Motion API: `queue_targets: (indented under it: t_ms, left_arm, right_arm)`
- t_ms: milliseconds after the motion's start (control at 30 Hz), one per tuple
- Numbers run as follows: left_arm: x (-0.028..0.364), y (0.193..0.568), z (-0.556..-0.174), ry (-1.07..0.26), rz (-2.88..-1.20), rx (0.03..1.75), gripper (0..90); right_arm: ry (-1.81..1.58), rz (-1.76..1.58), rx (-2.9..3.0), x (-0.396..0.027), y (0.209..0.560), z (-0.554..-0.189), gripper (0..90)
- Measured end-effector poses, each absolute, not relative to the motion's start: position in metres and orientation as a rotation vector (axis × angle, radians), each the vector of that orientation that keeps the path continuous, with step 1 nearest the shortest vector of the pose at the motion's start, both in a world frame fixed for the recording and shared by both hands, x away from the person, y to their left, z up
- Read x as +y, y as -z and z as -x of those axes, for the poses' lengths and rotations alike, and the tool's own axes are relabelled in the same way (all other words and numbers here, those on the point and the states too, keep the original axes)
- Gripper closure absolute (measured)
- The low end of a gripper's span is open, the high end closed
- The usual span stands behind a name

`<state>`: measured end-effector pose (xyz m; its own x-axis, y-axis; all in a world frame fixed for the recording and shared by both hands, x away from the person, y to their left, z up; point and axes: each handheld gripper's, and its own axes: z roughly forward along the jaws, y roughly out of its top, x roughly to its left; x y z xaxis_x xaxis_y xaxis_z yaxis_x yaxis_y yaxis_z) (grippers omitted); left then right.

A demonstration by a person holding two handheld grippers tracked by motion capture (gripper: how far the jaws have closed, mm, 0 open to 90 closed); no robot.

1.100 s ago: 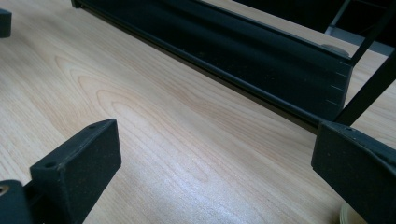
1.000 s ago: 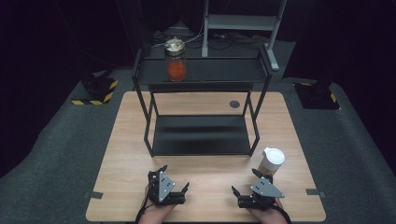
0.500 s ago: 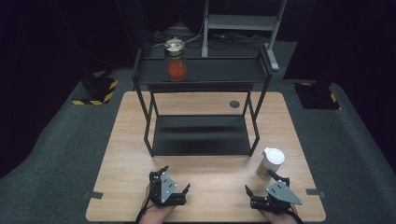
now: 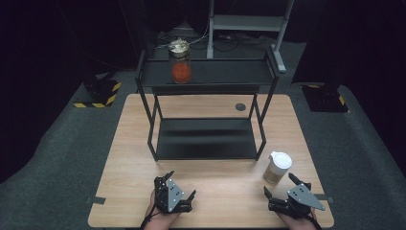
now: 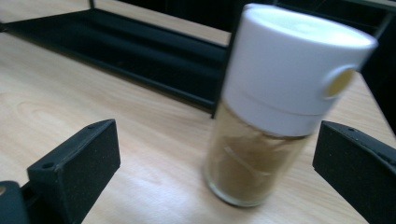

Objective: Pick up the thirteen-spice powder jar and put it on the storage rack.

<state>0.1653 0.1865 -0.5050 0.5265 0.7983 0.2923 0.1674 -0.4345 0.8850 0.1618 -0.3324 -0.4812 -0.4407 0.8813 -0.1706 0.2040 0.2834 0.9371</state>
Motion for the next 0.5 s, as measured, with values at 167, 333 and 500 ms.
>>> queue_targets:
  t_ms: [167, 333, 500]
  left_arm:
    - [0.188, 0.507, -0.164, -0.920, -1.888, 0.792, 0.6]
    - [0.189, 0.507, -0.164, -0.916, -1.880, 0.801, 0.6]
    - [0.189, 0.507, -0.164, -0.920, -1.883, 0.798, 0.7]
  right_arm:
    - [-1.199, -0.997, 1.790, -0.338, 0.485, -0.168, 0.0]
    - [-1.219, -1.020, 1.751, -0.341, 0.490, -0.179, 0.0]
    - [-1.228, -1.029, 1.747, -0.340, 0.491, -0.187, 0.0]
